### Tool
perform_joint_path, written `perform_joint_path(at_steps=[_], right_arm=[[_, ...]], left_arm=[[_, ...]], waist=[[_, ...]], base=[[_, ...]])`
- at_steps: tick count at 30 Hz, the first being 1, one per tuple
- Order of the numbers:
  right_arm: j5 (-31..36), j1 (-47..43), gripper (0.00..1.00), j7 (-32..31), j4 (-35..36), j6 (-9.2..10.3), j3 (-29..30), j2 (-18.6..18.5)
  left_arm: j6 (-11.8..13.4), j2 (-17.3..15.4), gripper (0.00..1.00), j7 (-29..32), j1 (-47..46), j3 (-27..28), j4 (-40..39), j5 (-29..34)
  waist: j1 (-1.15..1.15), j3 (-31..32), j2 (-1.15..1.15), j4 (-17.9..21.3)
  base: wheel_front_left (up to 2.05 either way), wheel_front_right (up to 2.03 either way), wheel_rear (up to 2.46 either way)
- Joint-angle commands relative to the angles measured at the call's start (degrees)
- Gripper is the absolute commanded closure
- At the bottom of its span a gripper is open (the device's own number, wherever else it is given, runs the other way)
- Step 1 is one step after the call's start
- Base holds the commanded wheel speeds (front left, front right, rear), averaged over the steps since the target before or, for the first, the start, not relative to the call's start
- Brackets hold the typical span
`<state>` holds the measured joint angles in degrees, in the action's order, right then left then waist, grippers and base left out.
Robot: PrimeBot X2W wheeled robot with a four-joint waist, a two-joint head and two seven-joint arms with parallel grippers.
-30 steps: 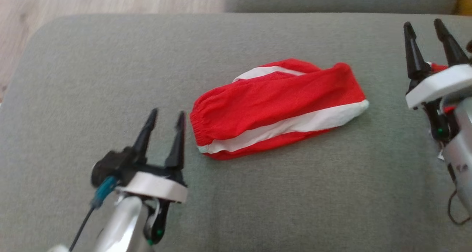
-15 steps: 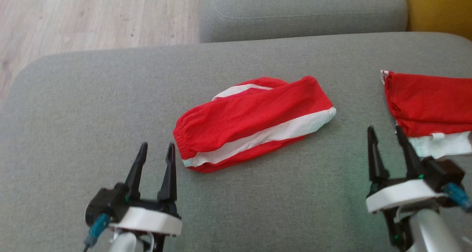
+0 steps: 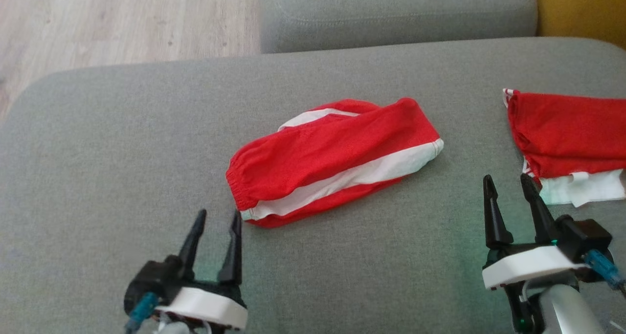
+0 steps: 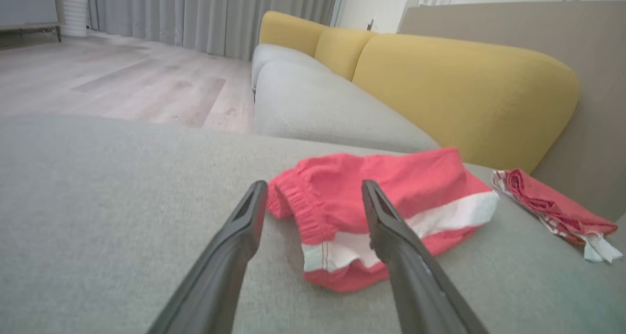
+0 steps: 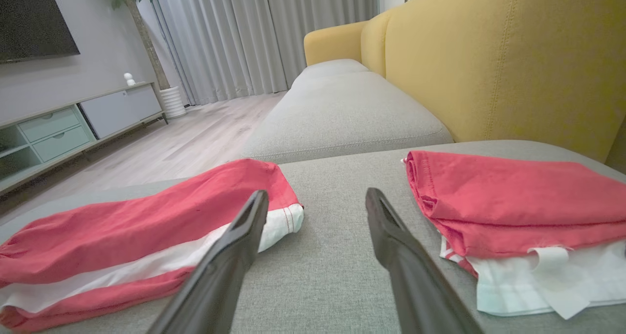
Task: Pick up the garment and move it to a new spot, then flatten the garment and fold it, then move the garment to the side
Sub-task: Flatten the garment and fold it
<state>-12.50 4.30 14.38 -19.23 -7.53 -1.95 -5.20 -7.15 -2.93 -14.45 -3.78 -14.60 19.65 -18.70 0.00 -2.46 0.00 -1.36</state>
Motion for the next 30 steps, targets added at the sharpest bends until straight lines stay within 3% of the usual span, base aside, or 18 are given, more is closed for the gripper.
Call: perform_joint_path(at_steps=[1,14,25,26,27,28,30], right_arm=[[0.6,2.6,0.0,0.6,1.9,0.04,-1.3,-0.2],[0.7,4.6,0.0,0.6,1.7,0.04,-1.1,-0.5],[0.8,5.1,0.0,0.6,1.2,0.04,-0.9,-0.5],[0.8,5.1,0.0,0.6,1.0,0.04,-0.9,-0.5],[0.8,5.2,0.0,0.6,0.7,0.04,-1.0,-0.5],[0.7,5.2,0.0,0.6,0.1,0.04,-1.1,-0.6],[0.3,5.9,0.0,0.5,-1.4,0.04,-1.4,-0.7]], left_arm=[[-0.3,0.0,0.0,-0.5,-3.0,1.1,-0.5,-0.1],[-0.3,-0.1,0.0,-0.3,-12.6,-3.9,13.8,-2.8],[-0.3,0.0,0.0,-0.4,-15.5,-5.6,18.6,-4.8],[-0.3,0.0,0.24,-0.4,-15.7,-5.6,18.6,-5.0],[-0.3,0.0,0.74,-0.5,-15.7,-5.7,18.6,-5.1],[-0.3,0.0,1.0,-0.5,-15.9,-6.2,18.5,-5.3],[-0.3,0.0,1.0,-0.5,-16.1,-7.1,18.0,-5.7]], waist=[[0.0,-0.6,0.0,0.1],[0.0,-5.7,0.0,1.5],[0.0,-6.1,0.0,1.7],[0.0,-6.2,0.0,1.6],[0.0,-6.2,0.0,1.5],[0.0,-6.4,0.0,1.4],[0.0,-6.8,0.0,1.0]], base=[[0.0,0.0,0.0],[0.0,0.0,0.0],[0.0,0.0,0.0],[0.0,0.0,0.0],[0.0,0.0,0.0],[0.0,0.0,0.0],[0.0,0.0,0.0]])
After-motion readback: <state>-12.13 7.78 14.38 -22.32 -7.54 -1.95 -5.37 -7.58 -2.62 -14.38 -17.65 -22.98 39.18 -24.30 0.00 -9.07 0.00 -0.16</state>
